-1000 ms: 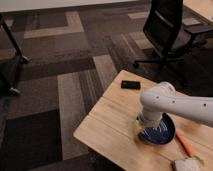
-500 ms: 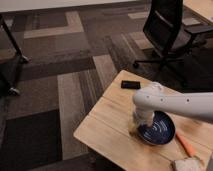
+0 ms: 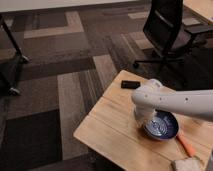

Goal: Pick up the ceramic bowl

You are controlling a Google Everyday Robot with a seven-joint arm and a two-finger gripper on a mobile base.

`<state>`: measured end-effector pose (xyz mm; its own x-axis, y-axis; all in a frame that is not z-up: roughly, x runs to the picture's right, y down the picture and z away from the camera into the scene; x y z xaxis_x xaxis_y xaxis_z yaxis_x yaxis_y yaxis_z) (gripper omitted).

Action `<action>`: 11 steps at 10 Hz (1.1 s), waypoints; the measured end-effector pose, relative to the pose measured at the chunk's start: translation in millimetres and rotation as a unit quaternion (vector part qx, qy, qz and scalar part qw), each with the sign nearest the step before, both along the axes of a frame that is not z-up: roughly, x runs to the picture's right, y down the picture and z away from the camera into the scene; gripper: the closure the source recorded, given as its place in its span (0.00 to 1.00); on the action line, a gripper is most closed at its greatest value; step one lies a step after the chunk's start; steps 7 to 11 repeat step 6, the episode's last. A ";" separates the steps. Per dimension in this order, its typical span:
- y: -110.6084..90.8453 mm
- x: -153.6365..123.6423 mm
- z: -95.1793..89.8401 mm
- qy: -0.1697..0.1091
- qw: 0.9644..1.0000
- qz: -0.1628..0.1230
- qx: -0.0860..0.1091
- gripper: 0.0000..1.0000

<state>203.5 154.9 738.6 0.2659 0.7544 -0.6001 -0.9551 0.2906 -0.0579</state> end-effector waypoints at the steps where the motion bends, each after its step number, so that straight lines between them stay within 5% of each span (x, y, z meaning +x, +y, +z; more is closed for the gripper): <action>1: -25.6 3.5 -11.0 -0.001 1.000 -0.008 0.018 1.00; 4: -109.7 7.0 -50.0 0.008 0.995 -0.052 0.086 1.00; 5: -120.9 4.0 -57.4 0.009 0.994 -0.055 0.095 1.00; 11: -120.1 5.2 -57.5 0.010 0.994 -0.054 0.094 1.00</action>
